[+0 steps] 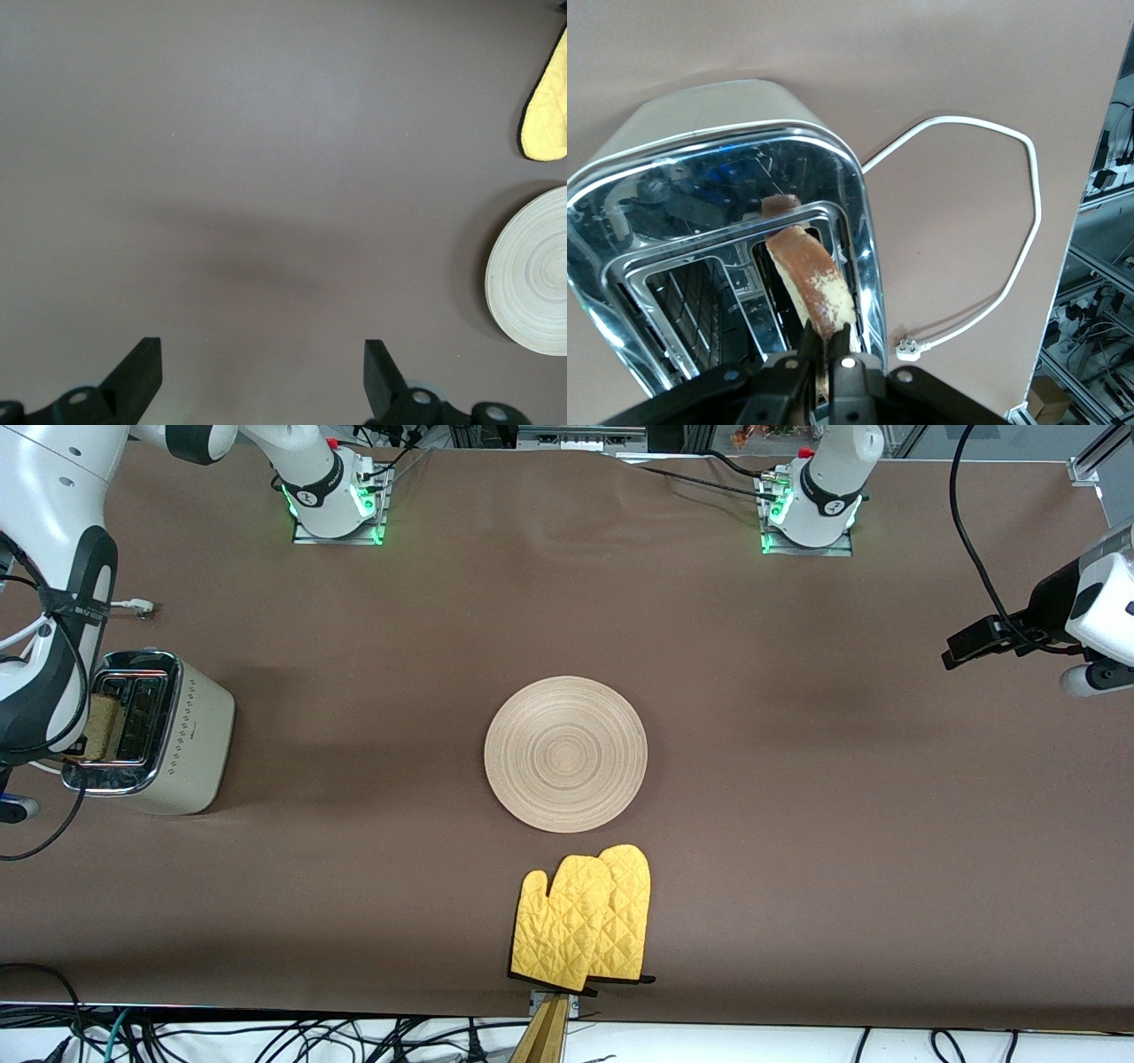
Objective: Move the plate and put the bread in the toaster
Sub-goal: 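Lower the bread into the toaster slot with the right gripper, then open the right gripper and raise it from the toaster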
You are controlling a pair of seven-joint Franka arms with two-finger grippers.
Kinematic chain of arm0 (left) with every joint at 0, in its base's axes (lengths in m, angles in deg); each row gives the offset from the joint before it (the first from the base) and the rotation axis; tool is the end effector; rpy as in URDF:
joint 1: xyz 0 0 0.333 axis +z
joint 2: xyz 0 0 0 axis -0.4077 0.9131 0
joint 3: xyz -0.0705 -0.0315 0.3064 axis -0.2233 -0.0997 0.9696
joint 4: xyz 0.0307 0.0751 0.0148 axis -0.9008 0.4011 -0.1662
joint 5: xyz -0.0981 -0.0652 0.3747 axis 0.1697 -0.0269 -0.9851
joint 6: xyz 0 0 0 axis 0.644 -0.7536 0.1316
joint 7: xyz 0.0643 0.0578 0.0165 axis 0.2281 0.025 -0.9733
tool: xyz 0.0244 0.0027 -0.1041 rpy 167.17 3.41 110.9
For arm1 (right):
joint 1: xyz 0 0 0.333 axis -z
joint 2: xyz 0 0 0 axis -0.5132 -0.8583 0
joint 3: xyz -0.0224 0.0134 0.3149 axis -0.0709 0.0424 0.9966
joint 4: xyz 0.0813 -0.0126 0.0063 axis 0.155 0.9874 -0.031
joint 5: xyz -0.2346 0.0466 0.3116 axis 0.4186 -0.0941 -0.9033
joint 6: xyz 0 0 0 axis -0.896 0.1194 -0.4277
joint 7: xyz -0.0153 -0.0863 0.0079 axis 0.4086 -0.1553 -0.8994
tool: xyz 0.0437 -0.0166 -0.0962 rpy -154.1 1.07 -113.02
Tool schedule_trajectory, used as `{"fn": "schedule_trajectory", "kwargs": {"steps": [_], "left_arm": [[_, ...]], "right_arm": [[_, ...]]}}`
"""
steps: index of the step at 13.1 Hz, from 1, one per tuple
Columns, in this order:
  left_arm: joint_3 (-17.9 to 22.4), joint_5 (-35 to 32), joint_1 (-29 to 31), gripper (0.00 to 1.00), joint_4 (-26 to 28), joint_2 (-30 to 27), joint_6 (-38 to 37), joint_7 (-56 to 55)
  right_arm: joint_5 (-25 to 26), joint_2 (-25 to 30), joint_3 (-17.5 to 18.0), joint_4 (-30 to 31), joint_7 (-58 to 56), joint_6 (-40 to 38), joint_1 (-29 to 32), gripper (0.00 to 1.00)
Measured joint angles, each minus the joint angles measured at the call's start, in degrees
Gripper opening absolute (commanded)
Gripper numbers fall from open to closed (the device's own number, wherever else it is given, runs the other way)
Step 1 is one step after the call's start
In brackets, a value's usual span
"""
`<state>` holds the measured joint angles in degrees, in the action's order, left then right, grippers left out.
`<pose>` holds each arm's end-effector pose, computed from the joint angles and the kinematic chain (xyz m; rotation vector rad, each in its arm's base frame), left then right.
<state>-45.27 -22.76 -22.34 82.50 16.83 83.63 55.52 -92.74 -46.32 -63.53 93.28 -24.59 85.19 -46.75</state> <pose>0.5635 -0.0116 0.5923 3.0818 0.3734 -0.1423 0.6658 -0.1767 0.3873 2.7626 -0.2858 -0.5372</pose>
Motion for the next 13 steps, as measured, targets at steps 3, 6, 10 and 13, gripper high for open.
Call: {"fn": "schedule_trajectory", "kwargs": {"steps": [3,6,10,13], "left_arm": [[0.0,0.0,0.0,1.0,0.0,0.0,0.01,0.0],[0.0,0.0,0.0,1.0,0.0,0.0,0.02,0.0],[0.0,0.0,0.0,1.0,0.0,0.0,0.02,0.0],[0.0,0.0,0.0,1.0,0.01,0.0,0.02,0.0]], "right_arm": [[-0.53,0.0,0.07,0.0,0.01,-0.3,-0.15,0.94],[-1.72,-0.25,0.32,0.26,0.0,0.71,-0.11,1.0],[-2.23,-0.46,0.37,0.05,-0.03,0.84,-0.22,1.0],[-2.24,1.59,0.24,-0.99,-1.9,-2.65,-0.3,1.0]]}}
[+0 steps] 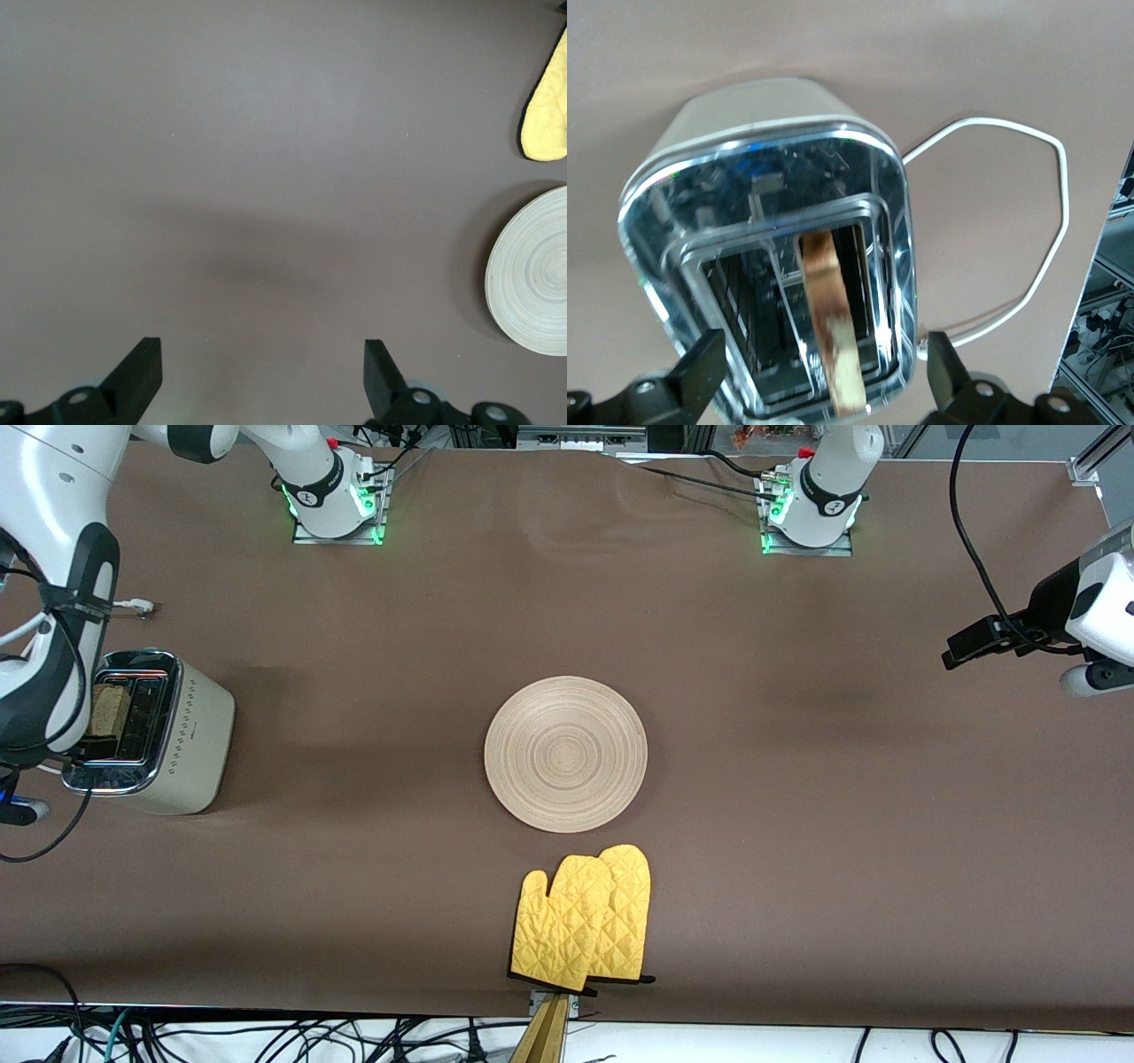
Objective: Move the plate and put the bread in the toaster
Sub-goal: 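Open the right gripper and raise it from the toaster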
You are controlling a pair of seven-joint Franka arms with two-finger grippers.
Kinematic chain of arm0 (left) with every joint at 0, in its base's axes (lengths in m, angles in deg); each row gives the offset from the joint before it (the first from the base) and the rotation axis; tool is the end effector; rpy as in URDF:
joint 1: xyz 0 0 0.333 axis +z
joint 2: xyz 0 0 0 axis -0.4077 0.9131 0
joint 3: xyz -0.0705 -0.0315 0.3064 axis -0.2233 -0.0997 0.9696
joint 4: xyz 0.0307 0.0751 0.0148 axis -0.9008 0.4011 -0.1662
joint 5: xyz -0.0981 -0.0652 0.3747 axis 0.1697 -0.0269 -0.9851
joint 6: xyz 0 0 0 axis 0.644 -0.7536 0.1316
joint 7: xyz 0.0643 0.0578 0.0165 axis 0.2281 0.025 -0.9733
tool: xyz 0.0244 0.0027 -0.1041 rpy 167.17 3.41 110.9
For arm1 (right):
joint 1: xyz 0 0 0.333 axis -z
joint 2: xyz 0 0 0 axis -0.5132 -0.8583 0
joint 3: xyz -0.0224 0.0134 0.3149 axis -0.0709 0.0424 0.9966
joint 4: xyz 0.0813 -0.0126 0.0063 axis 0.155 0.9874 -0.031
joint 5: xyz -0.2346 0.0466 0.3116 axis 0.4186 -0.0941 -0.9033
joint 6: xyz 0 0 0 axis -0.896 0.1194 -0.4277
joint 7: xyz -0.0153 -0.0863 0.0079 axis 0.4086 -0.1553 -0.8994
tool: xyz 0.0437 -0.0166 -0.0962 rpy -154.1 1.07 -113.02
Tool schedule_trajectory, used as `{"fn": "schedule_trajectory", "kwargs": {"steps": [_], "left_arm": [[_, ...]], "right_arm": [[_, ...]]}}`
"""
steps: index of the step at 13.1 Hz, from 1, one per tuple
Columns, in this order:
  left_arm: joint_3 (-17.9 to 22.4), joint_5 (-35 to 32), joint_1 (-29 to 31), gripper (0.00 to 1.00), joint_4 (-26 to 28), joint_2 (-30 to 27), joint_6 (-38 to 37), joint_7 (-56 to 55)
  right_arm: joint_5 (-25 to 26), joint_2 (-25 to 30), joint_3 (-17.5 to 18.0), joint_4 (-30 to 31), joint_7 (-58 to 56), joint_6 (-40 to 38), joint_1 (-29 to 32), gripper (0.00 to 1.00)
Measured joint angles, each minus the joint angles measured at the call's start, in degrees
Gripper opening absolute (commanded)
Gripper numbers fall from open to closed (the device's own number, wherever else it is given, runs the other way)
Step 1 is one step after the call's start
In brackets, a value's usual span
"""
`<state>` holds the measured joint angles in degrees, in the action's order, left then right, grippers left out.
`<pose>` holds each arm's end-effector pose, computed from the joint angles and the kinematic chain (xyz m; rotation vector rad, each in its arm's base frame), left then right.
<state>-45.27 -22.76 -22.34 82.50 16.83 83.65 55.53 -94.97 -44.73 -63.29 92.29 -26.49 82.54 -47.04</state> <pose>0.5635 -0.0116 0.5923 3.0818 0.3731 -0.1418 0.6644 -0.1646 0.4059 2.8294 -0.2469 -0.5408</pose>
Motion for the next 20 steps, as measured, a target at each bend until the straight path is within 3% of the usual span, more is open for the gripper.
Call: {"fn": "schedule_trajectory", "kwargs": {"steps": [4,9,13,14,18,20], "left_arm": [[0.0,0.0,0.01,1.0,0.01,0.0,0.0,0.0],[0.0,0.0,0.01,1.0,0.01,-0.01,0.0,0.0],[0.0,0.0,0.01,1.0,0.01,-0.01,0.0,0.0],[0.0,0.0,0.01,1.0,0.01,-0.01,0.0,0.0],[0.0,0.0,0.01,1.0,0.01,-0.01,0.01,0.0],[0.0,0.0,0.02,1.0,0.01,-0.01,0.01,0.0]], "right_arm": [[-0.31,5.74,0.01,-3.12,-3.74,-5.04,-1.68,1.0],[-0.52,9.19,0.1,-3.54,-3.67,-7.17,-12.2,1.0],[-5.99,10.4,1.54,-3.74,-1.23,-10.41,-14.42,1.0],[-5.75,11.79,5.37,-3.73,0.65,-10.64,-12.49,1.0],[2.72,19.23,30.76,0.35,5.89,-10.09,3.92,1.0],[3.25,22.29,36.26,4.52,6.05,-5.28,8.6,1.0]]}}
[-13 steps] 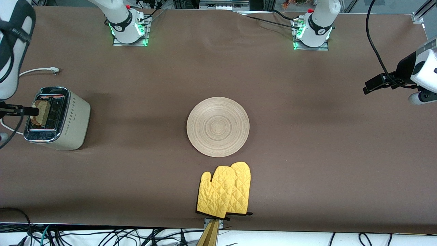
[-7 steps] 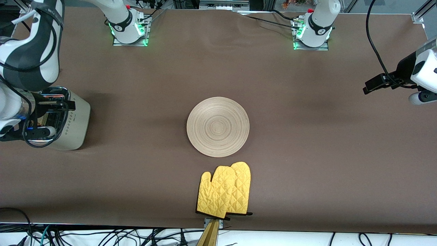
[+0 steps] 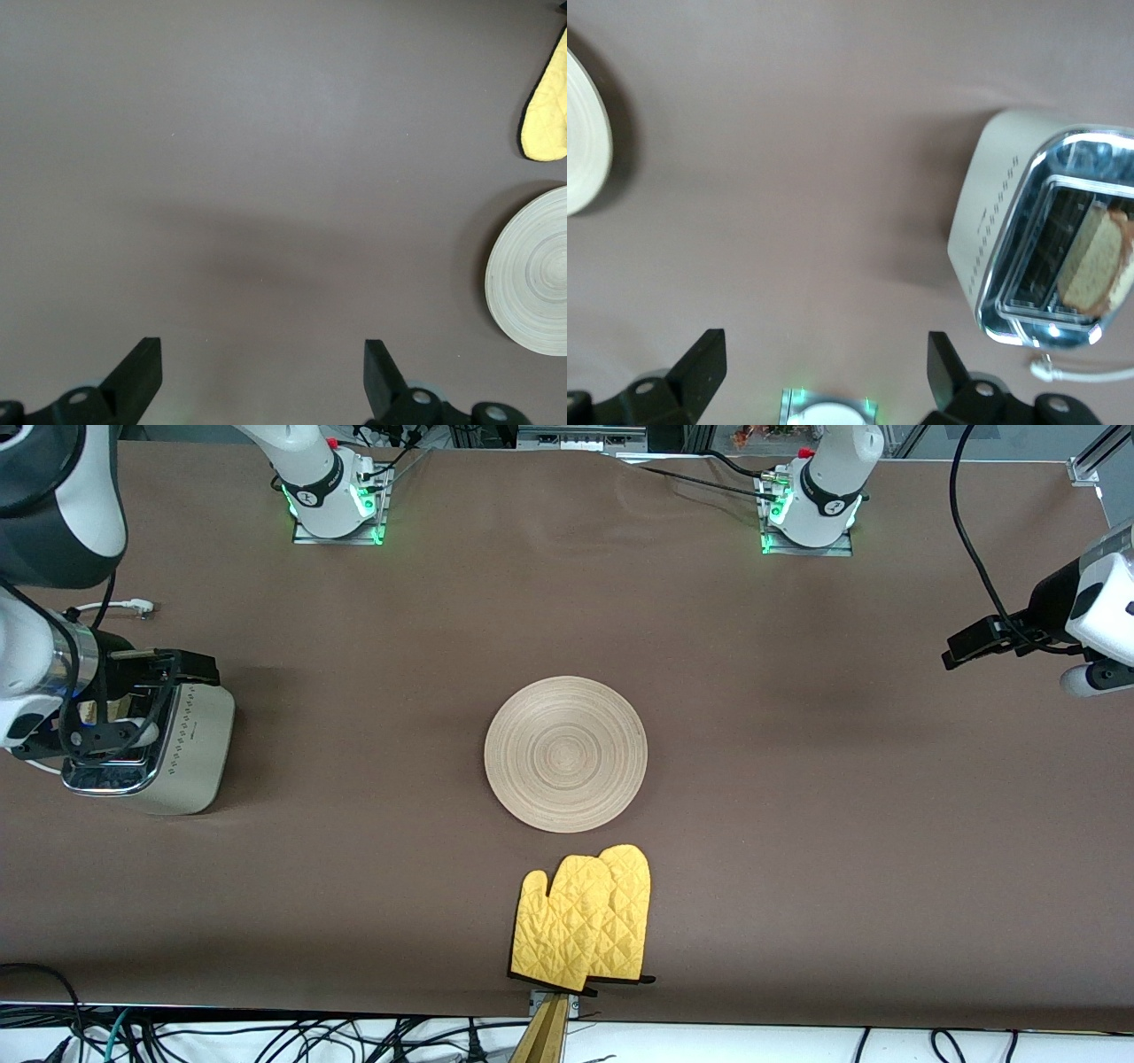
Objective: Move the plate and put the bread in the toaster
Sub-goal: 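Open the right gripper and raise it from the toaster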
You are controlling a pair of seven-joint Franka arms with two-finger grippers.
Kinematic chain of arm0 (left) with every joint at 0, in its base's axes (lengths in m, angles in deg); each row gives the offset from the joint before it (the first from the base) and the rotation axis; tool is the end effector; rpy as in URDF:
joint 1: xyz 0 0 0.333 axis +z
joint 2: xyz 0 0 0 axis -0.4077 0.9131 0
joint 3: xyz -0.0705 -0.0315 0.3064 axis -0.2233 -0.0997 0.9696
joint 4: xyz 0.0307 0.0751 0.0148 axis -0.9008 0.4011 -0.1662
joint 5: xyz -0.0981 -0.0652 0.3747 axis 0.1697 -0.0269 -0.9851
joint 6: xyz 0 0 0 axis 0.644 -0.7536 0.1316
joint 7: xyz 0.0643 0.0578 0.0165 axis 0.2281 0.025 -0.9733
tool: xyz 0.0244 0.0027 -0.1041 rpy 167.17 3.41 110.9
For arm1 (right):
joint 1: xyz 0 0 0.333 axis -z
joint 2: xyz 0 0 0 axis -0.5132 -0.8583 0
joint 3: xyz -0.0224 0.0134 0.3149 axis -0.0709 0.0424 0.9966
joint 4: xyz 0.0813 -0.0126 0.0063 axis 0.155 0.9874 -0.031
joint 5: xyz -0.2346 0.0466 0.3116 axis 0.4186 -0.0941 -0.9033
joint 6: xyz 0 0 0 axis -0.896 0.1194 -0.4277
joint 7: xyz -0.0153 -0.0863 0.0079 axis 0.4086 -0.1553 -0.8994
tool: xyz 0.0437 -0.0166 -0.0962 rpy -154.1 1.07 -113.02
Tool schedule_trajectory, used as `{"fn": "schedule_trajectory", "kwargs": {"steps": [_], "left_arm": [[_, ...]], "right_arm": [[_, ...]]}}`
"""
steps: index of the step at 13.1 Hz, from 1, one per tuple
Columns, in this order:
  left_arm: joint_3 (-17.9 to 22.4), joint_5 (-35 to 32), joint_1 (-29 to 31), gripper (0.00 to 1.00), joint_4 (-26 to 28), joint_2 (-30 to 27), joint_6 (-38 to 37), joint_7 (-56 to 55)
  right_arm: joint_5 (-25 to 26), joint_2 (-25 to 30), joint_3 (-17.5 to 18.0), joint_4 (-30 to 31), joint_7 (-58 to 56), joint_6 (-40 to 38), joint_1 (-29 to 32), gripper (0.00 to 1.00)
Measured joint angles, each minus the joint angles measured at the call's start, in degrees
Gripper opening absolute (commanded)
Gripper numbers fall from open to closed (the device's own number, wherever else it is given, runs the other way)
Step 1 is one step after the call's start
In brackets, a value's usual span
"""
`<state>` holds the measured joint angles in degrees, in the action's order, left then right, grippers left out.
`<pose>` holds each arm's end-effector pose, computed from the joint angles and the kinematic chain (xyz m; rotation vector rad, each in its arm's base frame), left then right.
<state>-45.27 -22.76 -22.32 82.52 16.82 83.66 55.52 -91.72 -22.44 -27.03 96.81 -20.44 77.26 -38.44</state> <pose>0.5635 -0.0114 0.5922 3.0817 0.3739 -0.1418 0.6239 0.0405 0.5443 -3.0959 -0.2379 0.3440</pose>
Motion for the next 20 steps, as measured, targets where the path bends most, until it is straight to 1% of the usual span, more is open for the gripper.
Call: {"fn": "schedule_trajectory", "kwargs": {"steps": [2,4,7,9,11,20], "left_arm": [[0.0,0.0,0.0,1.0,0.0,0.0,0.0,0.0],[0.0,0.0,0.0,1.0,0.01,0.0,0.0,0.0],[0.0,0.0,0.0,1.0,0.01,-0.01,0.02,0.0],[0.0,0.0,0.0,1.0,0.02,-0.01,0.02,0.0],[0.0,0.0,0.0,1.0,0.02,-0.01,0.03,0.0],[0.0,0.0,0.0,1.0,0.02,-0.01,0.03,0.0]], "right_arm": [[0.5,3.38,2.52,4.73,0.0,5.08,2.86,1.0],[0.72,7.33,3.2,8.51,0.0,8.25,5.04,1.0],[0.75,13.19,3.27,11.72,-0.01,8.73,7.21,1.0],[0.96,15.95,3.22,13.35,0.0,8.75,7.65,1.0],[1.94,16.76,3.22,14.12,0.0,8.92,7.96,1.0],[2.41,15.69,2.57,15.09,0.0,9.07,8.13,1.0]]}}
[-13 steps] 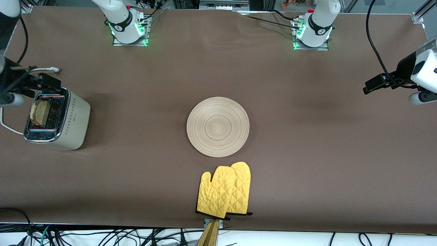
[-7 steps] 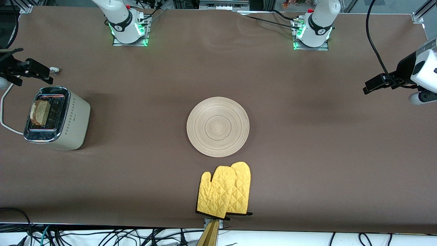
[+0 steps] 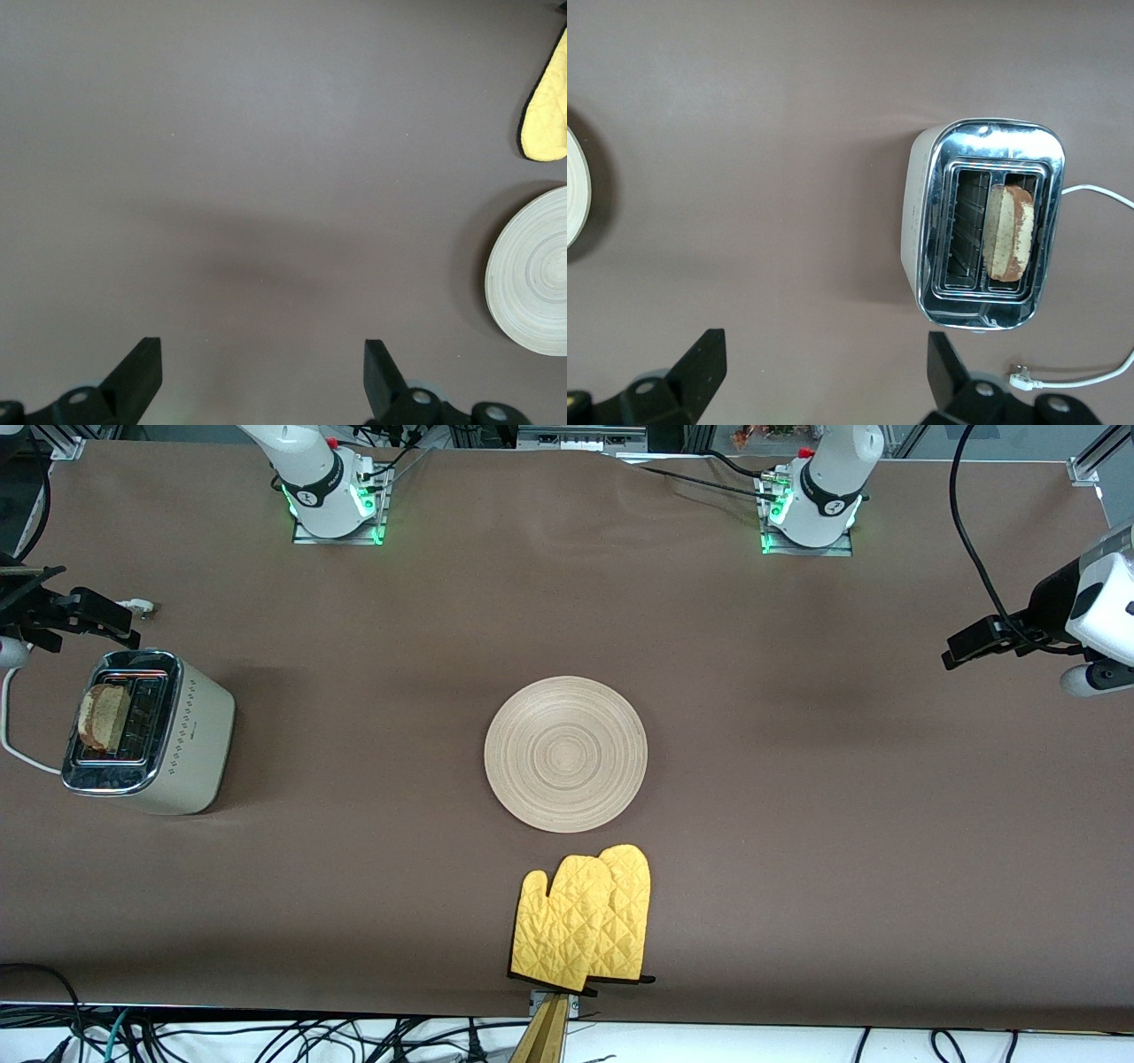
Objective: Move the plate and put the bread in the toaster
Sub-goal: 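Open the right gripper and raise it from the toaster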
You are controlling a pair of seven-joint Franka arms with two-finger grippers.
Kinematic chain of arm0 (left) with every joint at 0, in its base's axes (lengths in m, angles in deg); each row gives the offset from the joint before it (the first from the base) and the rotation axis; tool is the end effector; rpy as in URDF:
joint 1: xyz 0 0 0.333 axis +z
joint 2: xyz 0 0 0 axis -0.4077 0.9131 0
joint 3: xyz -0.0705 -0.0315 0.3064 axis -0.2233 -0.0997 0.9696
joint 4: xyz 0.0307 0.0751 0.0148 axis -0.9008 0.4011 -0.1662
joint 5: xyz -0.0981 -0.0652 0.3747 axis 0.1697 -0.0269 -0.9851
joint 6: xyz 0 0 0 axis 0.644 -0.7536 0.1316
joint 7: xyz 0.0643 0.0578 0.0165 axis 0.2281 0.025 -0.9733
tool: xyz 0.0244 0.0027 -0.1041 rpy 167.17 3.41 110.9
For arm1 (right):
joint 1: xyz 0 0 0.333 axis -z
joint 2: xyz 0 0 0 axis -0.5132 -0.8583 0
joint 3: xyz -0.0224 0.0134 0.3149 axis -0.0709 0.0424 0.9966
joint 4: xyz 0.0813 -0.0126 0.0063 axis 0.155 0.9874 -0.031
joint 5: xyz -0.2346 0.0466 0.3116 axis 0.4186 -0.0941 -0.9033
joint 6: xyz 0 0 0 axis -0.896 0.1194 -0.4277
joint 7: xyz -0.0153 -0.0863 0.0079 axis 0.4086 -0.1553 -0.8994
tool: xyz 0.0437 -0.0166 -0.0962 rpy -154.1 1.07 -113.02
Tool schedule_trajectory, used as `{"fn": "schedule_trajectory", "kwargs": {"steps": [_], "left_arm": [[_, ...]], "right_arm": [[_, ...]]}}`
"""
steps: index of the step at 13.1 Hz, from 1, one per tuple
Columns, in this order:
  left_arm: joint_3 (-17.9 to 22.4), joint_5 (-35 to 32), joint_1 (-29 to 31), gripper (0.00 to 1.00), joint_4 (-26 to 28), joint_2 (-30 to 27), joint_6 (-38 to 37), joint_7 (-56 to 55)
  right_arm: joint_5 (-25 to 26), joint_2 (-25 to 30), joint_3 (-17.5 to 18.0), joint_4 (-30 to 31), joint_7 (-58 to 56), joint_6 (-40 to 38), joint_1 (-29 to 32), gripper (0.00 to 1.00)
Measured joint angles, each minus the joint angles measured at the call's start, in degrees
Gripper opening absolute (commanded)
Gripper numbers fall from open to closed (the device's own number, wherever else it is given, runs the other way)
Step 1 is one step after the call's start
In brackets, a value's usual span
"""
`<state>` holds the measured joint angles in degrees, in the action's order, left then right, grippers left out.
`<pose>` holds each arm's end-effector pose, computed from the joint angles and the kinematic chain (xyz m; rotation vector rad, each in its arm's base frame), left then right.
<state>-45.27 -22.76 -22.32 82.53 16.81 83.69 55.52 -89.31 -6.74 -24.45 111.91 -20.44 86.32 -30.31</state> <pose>0.5635 -0.0114 0.5923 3.0817 0.3740 -0.1410 0.5626 -0.0296 0.5969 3.1377 0.0840 -0.0846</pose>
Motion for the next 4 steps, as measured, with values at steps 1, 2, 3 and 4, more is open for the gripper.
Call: {"fn": "schedule_trajectory", "kwargs": {"steps": [1,2,3,4], "left_arm": [[0.0,0.0,0.0,1.0,0.0,0.0,0.0,0.0],[0.0,0.0,0.0,1.0,0.0,0.0,0.0,0.0],[0.0,0.0,0.0,1.0,0.0,0.0,0.0,0.0],[0.0,0.0,0.0,1.0,0.0,0.0,0.0,0.0]], "right_arm": [[0.0,-0.06,0.0,0.0,0.0,0.0,0.0,1.0],[0.0,-0.09,0.0,0.0,0.0,0.0,0.0,1.0],[0.0,-0.14,0.0,0.0,0.0,0.0,0.0,1.0],[0.0,-0.25,0.0,0.0,0.0,0.0,0.0,1.0]]}}
